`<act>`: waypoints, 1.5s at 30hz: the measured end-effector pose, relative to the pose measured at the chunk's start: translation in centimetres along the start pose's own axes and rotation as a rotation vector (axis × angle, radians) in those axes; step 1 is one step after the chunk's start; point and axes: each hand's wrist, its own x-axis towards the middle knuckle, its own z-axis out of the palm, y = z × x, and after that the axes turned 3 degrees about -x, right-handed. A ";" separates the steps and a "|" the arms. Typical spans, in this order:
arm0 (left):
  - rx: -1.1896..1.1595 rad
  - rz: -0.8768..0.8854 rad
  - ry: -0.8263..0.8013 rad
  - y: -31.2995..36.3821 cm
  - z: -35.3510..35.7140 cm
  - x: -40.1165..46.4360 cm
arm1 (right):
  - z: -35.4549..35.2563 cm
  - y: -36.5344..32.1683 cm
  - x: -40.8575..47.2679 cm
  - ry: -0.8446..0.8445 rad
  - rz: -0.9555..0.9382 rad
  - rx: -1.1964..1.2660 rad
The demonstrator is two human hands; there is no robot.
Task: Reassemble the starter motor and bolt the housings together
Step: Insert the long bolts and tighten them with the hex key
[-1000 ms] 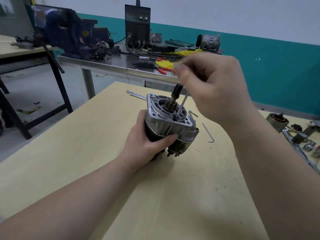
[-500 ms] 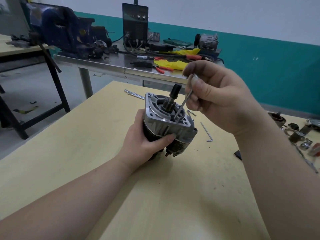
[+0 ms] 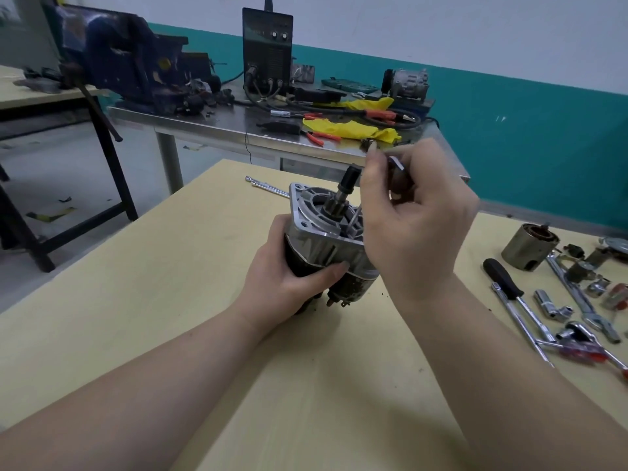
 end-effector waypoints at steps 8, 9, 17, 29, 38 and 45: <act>-0.030 -0.017 -0.013 0.0 -0.1 -0.1 | -0.9 0.1 1.1 -0.408 0.325 0.646; -0.029 -0.022 -0.015 -0.1 -0.2 -0.1 | -1.1 0.6 1.3 -0.478 0.297 0.684; -0.025 -0.032 -0.024 0.0 -0.1 0.0 | -3.1 2.4 4.6 -0.754 0.187 0.566; -0.017 -0.023 -0.019 0.0 -0.2 -0.2 | -2.3 -0.1 7.1 -0.702 -0.198 -0.010; 0.004 -0.008 -0.009 0.1 -0.1 -0.1 | -2.1 1.1 7.1 -0.842 0.695 0.595; 0.007 -0.001 -0.007 -0.1 -0.2 -0.1 | -2.6 3.2 5.5 -0.906 0.529 0.908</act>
